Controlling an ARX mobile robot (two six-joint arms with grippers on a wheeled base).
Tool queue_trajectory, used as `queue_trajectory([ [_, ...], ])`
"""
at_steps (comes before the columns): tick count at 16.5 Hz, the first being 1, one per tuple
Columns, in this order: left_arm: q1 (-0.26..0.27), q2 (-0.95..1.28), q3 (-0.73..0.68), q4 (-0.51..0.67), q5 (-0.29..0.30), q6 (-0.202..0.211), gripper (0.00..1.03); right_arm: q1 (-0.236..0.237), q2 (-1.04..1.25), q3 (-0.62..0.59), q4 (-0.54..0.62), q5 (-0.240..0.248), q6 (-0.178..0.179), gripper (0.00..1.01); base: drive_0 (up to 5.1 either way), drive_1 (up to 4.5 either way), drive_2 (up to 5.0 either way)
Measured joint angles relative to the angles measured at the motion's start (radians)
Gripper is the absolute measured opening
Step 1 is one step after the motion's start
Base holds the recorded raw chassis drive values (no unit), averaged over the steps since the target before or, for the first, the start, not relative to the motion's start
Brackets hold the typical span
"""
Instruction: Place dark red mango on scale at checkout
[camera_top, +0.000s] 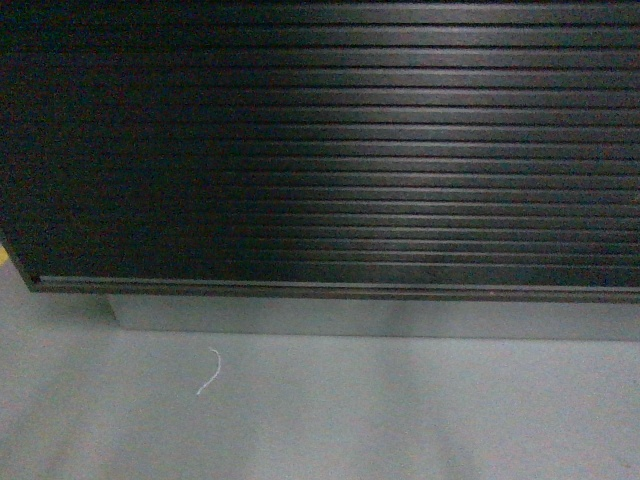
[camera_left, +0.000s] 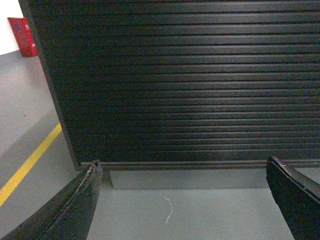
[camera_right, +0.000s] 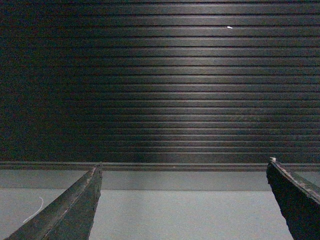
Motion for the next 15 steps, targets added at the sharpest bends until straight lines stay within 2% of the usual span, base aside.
queue_trajectory([
  [15, 0.000, 0.000, 0.000, -0.001, 0.000, 0.000, 0.98, 0.000, 0.000, 0.000, -0.001, 0.000, 0.000, 0.98, -0.1, 2.88, -3.0],
])
